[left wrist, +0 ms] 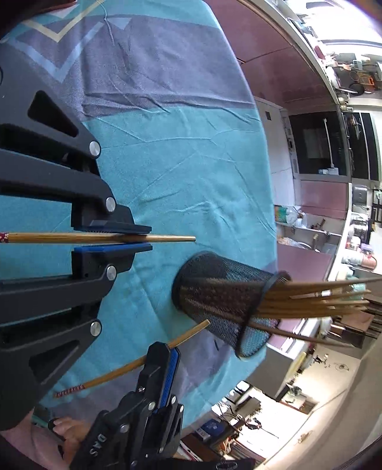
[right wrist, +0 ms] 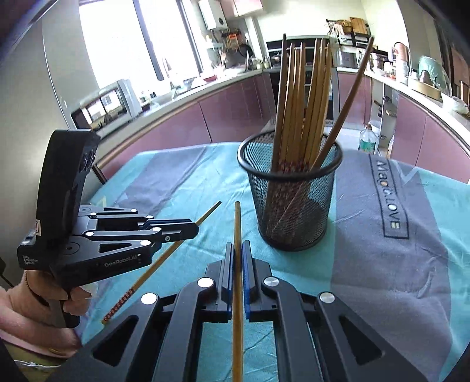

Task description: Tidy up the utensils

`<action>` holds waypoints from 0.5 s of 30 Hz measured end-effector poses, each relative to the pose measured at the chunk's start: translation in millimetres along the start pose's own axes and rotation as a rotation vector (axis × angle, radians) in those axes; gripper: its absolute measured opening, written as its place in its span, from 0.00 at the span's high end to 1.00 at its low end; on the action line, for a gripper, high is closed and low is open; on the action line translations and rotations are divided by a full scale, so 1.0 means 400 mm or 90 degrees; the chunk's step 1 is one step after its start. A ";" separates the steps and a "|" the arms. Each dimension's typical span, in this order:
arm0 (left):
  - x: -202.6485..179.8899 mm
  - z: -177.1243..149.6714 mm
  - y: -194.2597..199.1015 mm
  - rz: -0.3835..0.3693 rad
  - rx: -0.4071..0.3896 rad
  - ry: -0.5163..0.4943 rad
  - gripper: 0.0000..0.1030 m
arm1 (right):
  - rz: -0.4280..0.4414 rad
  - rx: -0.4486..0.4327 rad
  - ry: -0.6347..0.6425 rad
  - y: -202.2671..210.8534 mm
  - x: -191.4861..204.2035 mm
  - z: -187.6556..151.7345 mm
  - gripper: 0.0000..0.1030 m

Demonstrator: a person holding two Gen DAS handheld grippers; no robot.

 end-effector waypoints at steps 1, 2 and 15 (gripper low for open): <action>-0.005 0.006 0.015 -0.011 -0.008 0.000 0.93 | 0.002 -0.011 -0.004 0.014 -0.003 0.008 0.96; -0.009 0.015 0.035 -0.024 -0.019 0.001 0.93 | 0.004 -0.022 -0.009 0.029 -0.008 0.015 0.96; -0.062 0.086 0.202 -0.114 -0.120 -0.002 0.94 | 0.017 -0.133 -0.017 0.173 -0.017 0.094 0.96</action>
Point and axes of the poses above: each gripper's, at about its wrist camera, not at the fingertips, and y roughly against the way its jaws point, x to its left, z to its top, the point moved 7 cm from there along -y, roughly the way its jaws point, and after that the axes turned 1 degree about -y, right-handed, at the moved point
